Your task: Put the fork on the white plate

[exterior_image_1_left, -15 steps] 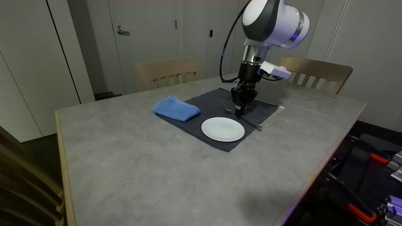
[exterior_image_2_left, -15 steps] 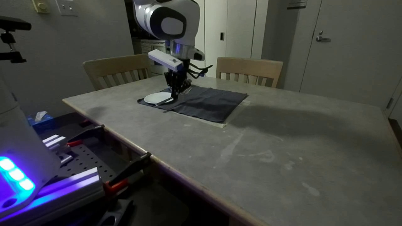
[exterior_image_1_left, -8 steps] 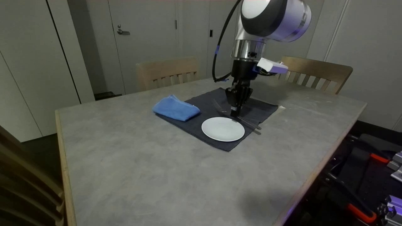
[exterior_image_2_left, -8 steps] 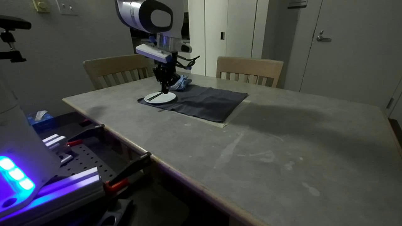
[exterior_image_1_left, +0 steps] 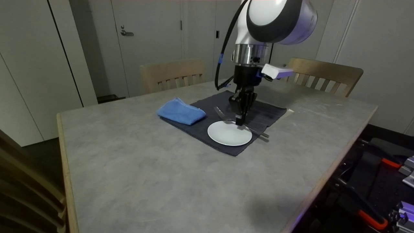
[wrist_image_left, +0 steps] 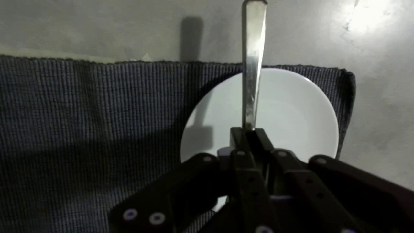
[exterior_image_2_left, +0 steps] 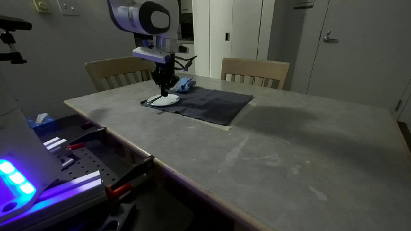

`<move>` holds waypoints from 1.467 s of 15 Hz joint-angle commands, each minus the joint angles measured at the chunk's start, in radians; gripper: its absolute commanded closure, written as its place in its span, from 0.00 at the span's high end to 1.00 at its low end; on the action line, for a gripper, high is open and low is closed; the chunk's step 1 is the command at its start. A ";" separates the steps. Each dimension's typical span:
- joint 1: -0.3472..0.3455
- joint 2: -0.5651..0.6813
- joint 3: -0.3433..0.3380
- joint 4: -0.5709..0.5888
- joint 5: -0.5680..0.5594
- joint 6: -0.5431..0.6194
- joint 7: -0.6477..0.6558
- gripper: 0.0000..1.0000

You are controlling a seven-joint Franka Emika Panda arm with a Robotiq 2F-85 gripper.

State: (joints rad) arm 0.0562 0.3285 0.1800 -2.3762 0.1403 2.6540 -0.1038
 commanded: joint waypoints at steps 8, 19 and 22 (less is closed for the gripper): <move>0.076 0.064 -0.039 0.037 -0.100 -0.013 0.095 0.03; 0.092 0.101 -0.053 0.075 -0.119 -0.026 0.117 0.11; 0.112 0.074 -0.067 0.066 -0.146 -0.044 0.141 0.41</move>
State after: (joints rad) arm 0.1371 0.4165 0.1402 -2.3207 0.0399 2.6483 -0.0052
